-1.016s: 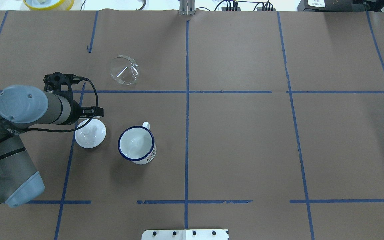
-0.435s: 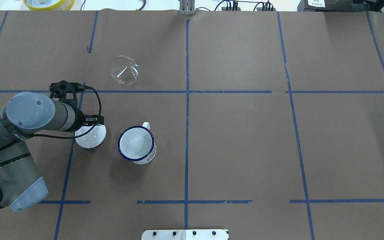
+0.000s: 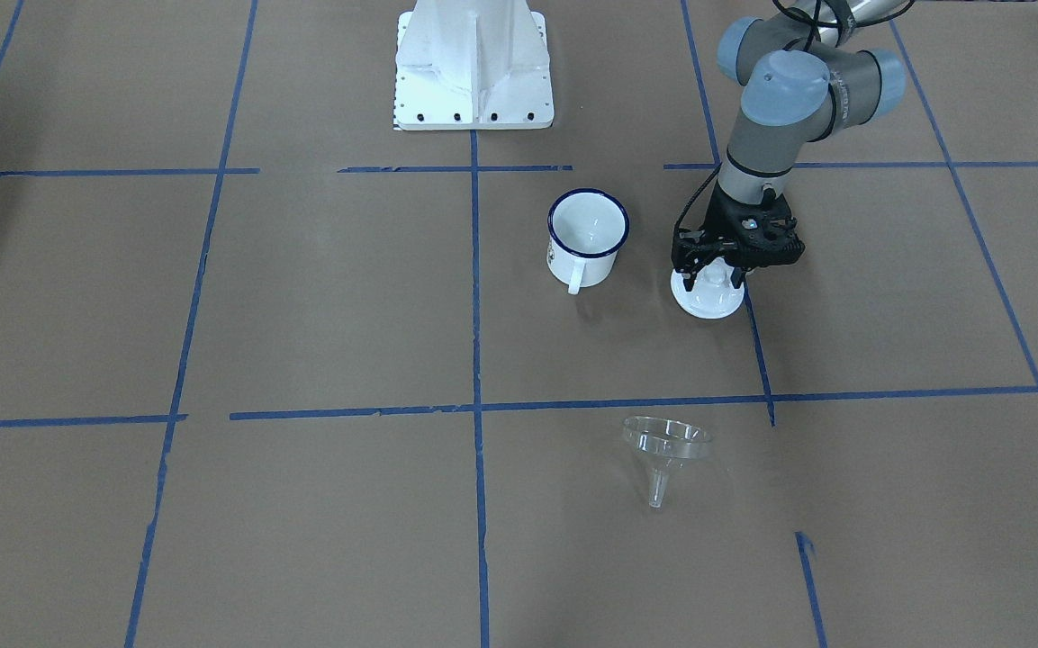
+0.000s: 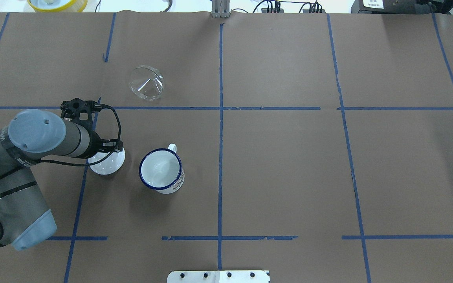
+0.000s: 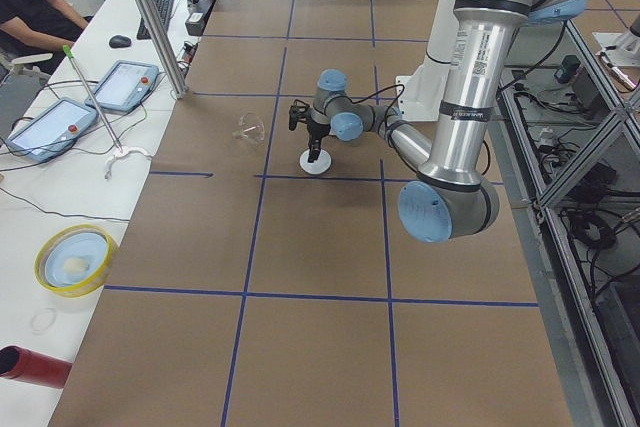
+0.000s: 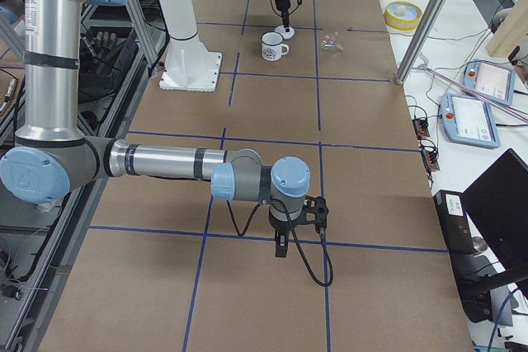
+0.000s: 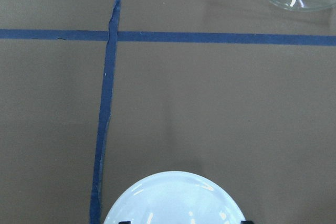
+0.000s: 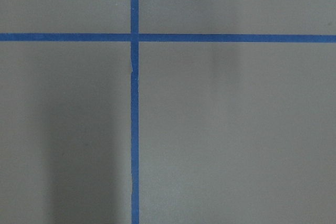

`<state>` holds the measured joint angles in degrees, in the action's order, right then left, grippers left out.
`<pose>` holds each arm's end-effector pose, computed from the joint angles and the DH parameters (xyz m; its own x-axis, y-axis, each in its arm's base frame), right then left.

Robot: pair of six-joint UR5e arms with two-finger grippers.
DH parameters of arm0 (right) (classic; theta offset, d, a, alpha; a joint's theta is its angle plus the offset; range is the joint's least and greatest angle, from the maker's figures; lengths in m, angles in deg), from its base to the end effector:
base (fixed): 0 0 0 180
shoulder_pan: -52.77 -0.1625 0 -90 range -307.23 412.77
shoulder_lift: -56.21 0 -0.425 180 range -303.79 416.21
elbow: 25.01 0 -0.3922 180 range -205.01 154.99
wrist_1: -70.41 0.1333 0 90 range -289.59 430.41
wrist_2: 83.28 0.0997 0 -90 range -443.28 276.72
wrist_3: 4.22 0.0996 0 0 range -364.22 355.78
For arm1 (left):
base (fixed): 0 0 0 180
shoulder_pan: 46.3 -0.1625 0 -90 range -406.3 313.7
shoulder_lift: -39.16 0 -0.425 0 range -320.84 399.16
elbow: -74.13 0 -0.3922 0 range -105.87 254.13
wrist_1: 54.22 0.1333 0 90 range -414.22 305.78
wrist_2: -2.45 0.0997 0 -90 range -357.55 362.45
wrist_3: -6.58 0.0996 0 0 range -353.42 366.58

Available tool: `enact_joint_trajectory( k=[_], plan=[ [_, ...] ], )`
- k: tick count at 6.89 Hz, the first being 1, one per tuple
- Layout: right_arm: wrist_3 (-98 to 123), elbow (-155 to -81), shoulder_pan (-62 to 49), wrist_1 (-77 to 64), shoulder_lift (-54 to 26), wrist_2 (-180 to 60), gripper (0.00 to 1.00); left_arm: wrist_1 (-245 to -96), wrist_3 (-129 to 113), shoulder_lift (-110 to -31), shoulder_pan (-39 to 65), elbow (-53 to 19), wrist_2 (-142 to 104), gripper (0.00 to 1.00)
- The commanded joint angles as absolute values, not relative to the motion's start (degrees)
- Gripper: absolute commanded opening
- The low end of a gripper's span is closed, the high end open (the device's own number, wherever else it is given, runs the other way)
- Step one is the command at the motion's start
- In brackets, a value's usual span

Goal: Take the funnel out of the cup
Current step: 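Lower the left gripper onto the white lid and grasp its knob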

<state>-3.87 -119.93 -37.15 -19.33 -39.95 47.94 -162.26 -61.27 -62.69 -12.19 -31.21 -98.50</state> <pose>0.0670 -0.4450 0.6701 0.7522 0.0163 0.6587 -0.0032 0.9998 -0.0211 0.4126 -0.4176 0.3973 0.7056 -0.0308 -0.7080 0.1867 0.9718 0.1438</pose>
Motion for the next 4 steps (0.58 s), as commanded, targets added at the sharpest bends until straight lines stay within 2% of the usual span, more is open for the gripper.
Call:
enact_joint_trajectory(
  k=[1,4],
  plan=[
    [-3.9,-119.9,-37.1,-19.3,-39.9,47.9,1.0,-162.3,-61.3,-61.5,-12.2,-31.7,-98.7,0.7],
    [-3.9,-119.9,-37.1,-19.3,-39.9,47.9,1.0,-162.3,-61.3,-61.6,-12.2,-31.9,-99.5,0.67]
  ],
)
